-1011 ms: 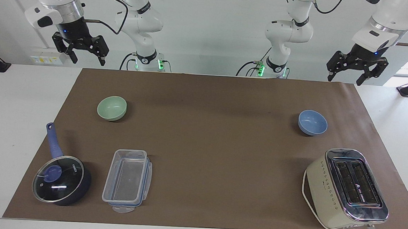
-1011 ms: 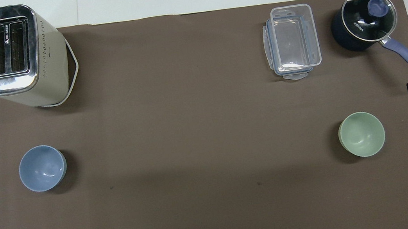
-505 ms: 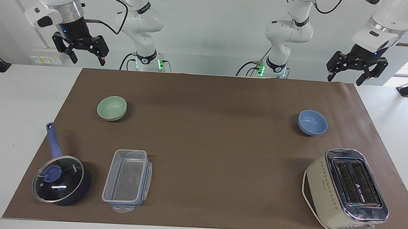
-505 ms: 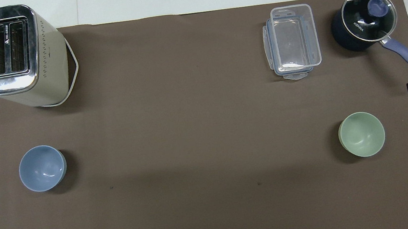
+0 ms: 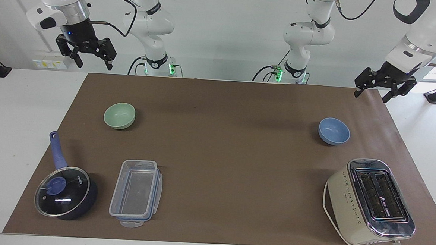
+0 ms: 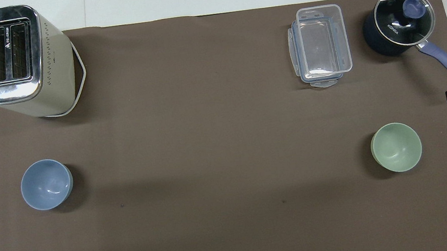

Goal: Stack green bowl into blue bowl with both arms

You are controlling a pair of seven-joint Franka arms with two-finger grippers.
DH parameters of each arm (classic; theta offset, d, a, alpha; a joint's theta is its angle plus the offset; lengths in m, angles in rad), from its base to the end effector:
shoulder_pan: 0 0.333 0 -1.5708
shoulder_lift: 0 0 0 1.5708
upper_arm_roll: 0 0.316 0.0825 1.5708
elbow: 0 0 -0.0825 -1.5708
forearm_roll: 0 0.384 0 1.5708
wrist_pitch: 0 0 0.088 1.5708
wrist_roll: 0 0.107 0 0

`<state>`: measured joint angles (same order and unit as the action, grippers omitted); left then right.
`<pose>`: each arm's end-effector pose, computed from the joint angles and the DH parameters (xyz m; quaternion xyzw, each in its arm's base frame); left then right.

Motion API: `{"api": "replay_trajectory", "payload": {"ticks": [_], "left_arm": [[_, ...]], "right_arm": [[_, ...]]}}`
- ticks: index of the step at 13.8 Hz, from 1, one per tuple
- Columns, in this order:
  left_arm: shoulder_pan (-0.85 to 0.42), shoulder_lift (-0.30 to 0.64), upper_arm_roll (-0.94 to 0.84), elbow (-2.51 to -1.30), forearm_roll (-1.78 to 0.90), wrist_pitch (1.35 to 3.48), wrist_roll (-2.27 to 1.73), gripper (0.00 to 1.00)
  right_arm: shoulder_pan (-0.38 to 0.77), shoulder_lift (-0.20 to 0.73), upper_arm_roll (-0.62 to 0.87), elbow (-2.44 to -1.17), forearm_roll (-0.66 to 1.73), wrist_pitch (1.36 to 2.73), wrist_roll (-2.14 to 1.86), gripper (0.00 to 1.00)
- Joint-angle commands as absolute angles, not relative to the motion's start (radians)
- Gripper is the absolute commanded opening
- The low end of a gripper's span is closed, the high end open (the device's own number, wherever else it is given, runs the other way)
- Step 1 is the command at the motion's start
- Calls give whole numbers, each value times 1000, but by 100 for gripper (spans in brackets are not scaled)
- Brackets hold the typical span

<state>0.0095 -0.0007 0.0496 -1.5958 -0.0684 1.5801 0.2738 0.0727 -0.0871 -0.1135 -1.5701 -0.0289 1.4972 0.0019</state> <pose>0.5540 0.0255 0.6141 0.9937 -0.1065 -0.0017 0.0350 0.5190 -0.0275 0.6648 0.9997 -0.0223 0.0066 0.0096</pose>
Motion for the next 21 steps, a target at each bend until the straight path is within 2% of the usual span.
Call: {"api": "replay_trajectory", "payload": {"ticks": [1, 4, 9, 11, 16, 21], "left_arm": [[95, -54, 43, -1776, -119, 1715, 395, 100], [170, -52, 43, -1889, -166, 1808, 518, 100], [210, -17, 44, -2086, -169, 2020, 623, 100], [224, 3, 44, -2144, -176, 2092, 643, 96], [222, 81, 44, -2204, -189, 2221, 649, 89], [210, 107, 44, -2241, -218, 2290, 646, 78]], "right_arm": [[61, -106, -109, -1585, -9, 1493, -25, 100], [61, -106, -109, -1585, -9, 1493, -25, 100], [63, -104, -109, -1585, -9, 1493, -25, 100], [61, -106, -109, -1585, -9, 1493, -25, 100], [63, -106, -109, -1585, -9, 1493, -25, 100], [61, -104, -109, -1585, -9, 1493, -25, 100]]}}
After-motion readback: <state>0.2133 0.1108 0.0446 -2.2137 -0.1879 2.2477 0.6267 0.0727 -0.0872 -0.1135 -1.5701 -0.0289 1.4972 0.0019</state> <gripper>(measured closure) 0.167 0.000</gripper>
